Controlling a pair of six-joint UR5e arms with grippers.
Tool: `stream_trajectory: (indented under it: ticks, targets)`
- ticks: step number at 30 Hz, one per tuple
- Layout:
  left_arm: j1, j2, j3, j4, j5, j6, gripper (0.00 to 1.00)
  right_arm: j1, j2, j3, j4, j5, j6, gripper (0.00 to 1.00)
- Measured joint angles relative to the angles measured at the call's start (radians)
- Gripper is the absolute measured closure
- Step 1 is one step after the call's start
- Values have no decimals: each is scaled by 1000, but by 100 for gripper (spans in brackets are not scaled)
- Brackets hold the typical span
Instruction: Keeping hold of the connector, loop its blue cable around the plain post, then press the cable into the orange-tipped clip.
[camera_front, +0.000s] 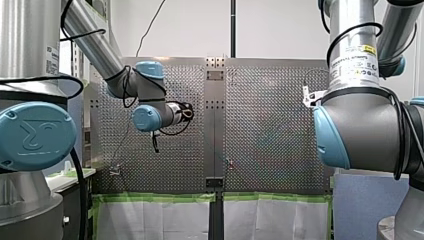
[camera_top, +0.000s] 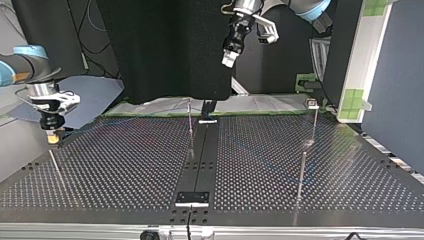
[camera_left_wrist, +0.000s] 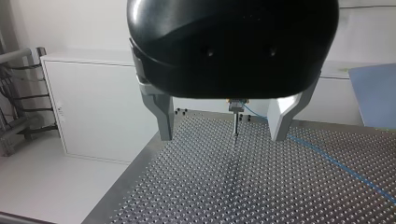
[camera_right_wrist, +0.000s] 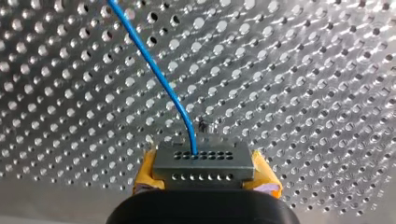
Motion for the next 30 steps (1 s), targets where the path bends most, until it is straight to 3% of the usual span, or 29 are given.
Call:
stream_trajectory:
  ticks: [4,7,24,30]
  targets:
    - [0,0,0,0,1,0,0,-7,2,2,-7,-19,32,100]
    - [0,-1,0,0,2,1,0,-11,3,2,-7,-22,42,100]
    - [0,-1,0,0,1,2,0,-34,6,3,-20,-9,70,100]
    - [0,-2,0,0,1,2,0,-40,6,3,-51,-50,90,100]
